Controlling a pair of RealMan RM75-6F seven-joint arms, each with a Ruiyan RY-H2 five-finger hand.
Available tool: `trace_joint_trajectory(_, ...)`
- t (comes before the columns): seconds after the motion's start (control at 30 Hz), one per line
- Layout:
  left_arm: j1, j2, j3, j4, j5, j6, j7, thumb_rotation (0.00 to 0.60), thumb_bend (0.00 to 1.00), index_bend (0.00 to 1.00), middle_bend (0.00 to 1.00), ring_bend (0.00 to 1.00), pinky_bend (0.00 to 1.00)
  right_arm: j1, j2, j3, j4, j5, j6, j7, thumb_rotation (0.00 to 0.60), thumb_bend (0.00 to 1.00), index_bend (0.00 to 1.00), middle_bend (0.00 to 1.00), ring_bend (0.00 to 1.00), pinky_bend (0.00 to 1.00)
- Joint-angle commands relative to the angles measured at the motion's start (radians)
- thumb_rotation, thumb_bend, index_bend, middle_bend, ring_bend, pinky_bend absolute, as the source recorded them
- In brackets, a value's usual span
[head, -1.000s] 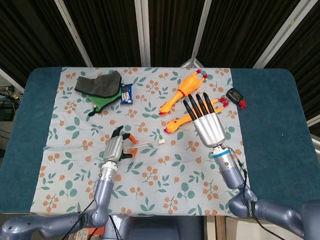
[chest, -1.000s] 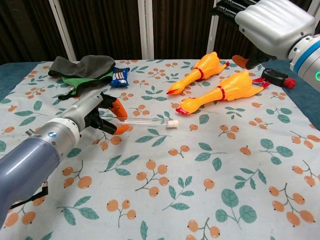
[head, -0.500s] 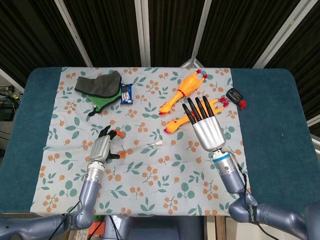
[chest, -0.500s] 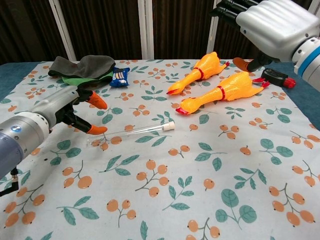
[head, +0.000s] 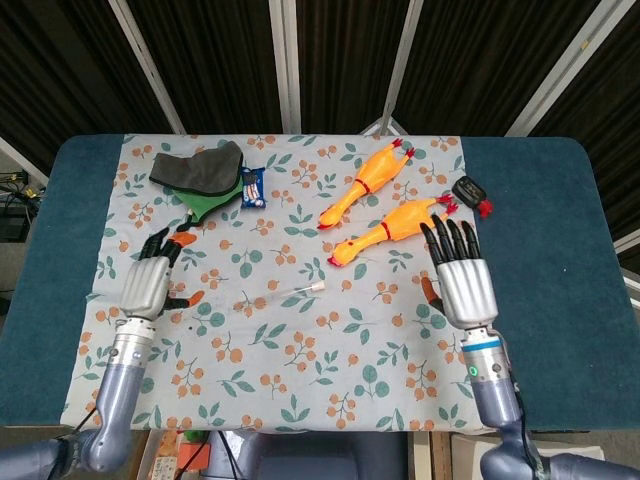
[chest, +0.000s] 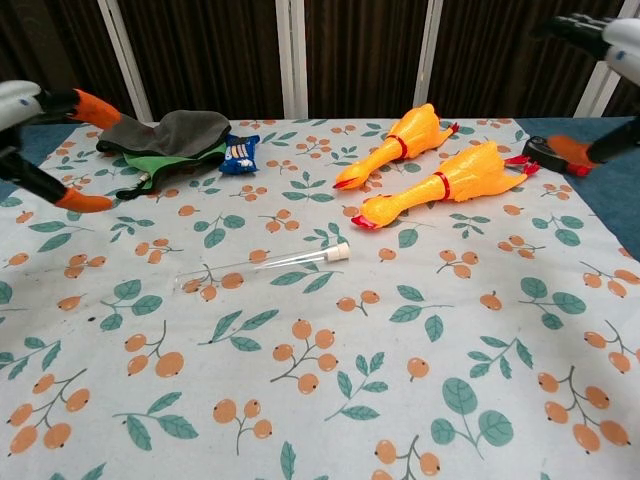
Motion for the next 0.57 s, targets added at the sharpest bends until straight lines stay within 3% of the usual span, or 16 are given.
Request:
trace_joint_trajectory(0.03, 0.104, 0.11, 0.099, -0.08, 0.117, 0.096, -0.038, 0.6, 0.18, 0.19, 0.14, 0.0, 0.0, -0.152, 0.184, -0.085, -0.187, 0.06, 0.015, 0.191, 0.6, 0.41, 0.0, 0.0, 0.0, 0.0)
trace_joint_trajectory(0.17, 0.203, 0.207, 0.203, -0.11, 0.239, 0.176, -0.112, 0.6, 0.18, 0.19, 0.13, 0.0, 0.0, -0.237, 0.302, -0.177, -0.17, -0.053, 0.037, 0.307, 0.6, 0.4, 0.0, 0.0, 0.0, 0.0)
trace_joint_trajectory(0.3, 0.276, 0.277, 0.27, -0.117, 0.305, 0.231, -0.183, 0.6, 0.18, 0.17, 0.12, 0.0, 0.0, -0.307, 0.366, -0.245, -0.127, -0.128, 0.071, 0.387, 0.6, 0.4, 0.0, 0.0, 0.0, 0.0)
trace_joint_trajectory(0.57, 0.389, 0.372, 0.338, -0.059, 0.419, 0.346, -0.293, 0.6, 0.18, 0.16, 0.12, 0.0, 0.0, -0.416, 0.358, -0.286, 0.028, -0.268, 0.206, 0.505, 0.6, 0.4, 0.0, 0.0, 0.0, 0.0)
